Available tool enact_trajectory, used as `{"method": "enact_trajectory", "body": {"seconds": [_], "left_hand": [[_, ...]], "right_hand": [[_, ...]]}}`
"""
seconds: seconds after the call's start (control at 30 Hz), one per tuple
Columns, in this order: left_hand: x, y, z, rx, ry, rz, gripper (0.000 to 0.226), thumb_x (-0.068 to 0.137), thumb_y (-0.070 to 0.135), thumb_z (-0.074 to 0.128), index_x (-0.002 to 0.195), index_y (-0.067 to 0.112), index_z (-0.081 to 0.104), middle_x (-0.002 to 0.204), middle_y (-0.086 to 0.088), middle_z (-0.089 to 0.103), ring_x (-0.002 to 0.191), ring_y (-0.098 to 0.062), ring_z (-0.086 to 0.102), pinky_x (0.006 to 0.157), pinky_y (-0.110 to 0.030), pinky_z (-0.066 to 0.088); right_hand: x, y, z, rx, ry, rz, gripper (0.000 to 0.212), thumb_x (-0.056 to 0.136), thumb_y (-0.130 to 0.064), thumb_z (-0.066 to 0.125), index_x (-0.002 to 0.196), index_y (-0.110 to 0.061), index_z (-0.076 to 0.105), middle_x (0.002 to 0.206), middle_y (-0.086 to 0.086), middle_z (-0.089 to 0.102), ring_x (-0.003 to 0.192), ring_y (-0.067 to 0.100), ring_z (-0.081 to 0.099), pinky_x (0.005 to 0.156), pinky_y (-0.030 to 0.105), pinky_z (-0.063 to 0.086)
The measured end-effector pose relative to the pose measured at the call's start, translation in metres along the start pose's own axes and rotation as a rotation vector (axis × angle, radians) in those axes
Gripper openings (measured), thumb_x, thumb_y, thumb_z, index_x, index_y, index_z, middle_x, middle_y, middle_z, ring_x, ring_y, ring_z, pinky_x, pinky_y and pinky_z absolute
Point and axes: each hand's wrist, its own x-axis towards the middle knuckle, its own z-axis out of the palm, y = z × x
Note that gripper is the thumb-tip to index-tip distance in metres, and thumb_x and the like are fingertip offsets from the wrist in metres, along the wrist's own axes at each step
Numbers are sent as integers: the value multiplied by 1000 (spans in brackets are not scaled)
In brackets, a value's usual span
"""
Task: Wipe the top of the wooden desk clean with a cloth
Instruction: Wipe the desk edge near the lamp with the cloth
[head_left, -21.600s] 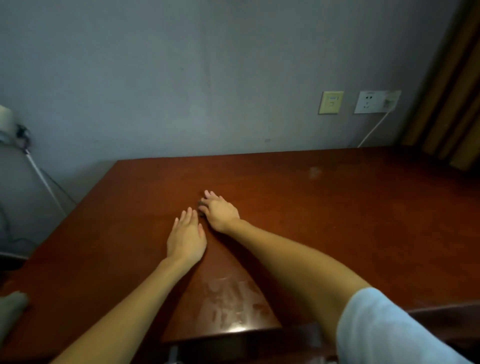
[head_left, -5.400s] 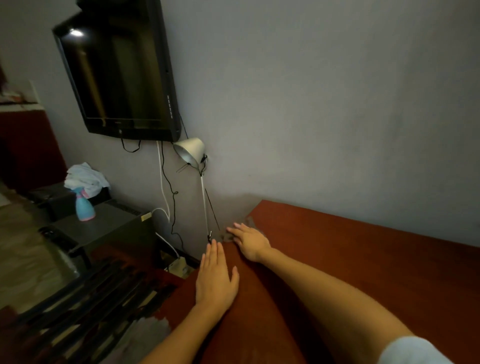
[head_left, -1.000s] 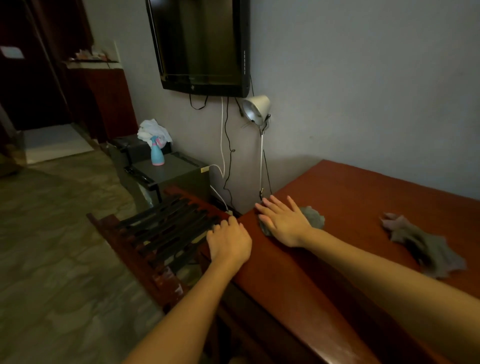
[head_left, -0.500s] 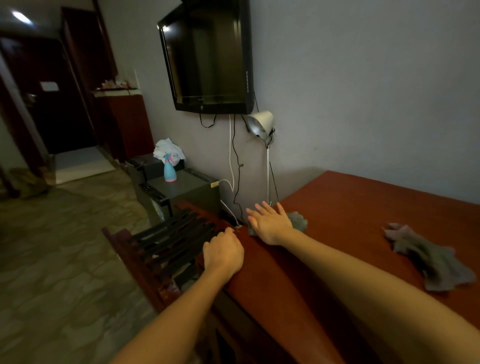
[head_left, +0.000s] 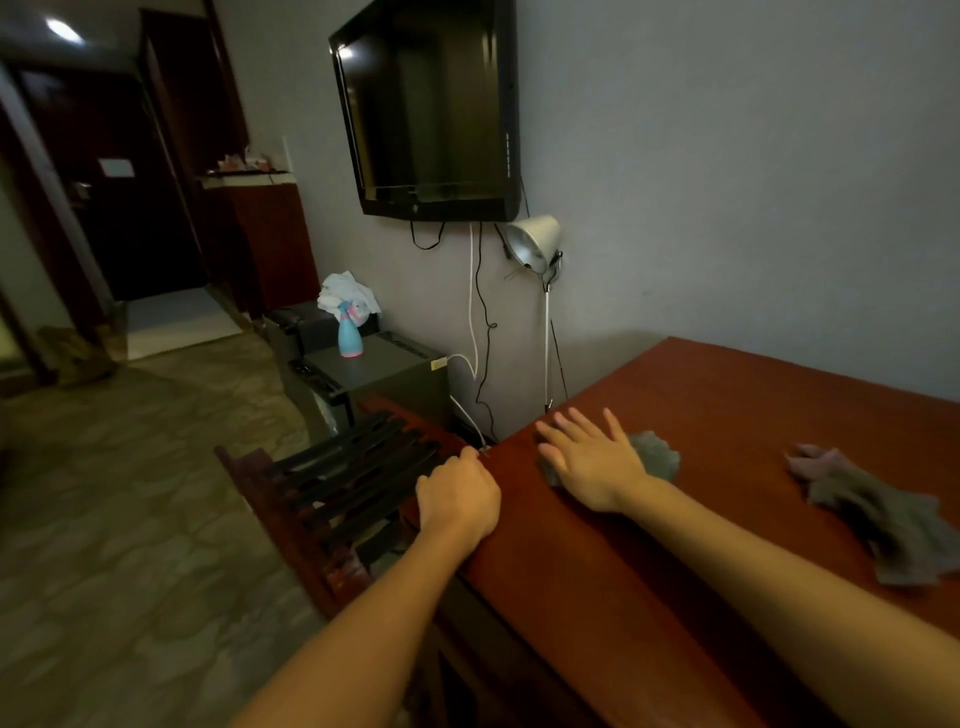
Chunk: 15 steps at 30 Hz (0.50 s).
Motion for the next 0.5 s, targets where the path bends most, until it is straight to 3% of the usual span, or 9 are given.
{"method": "enact_trajectory", "body": {"seconds": [0.23,0.5], "left_hand": [[3,3,-1,56,-27,-22,39,101,25,26,135,16,43,132,-7,55,119,-26,53,100,-43,38],[3,-2,5,3,30,19,34,100,23,26,123,17,51,114,-3,62,103,-22,59,96,-43,41]], "right_hand": [[38,-35,3,71,-22,-81,50,103,-40,11,151,-28,19,160,0,9,148,18,-3,116,50,-9],[86,12,-3,16,-69,23,50,103,-40,11,151,-27,16,160,3,10,148,23,1,117,51,-7]]}}
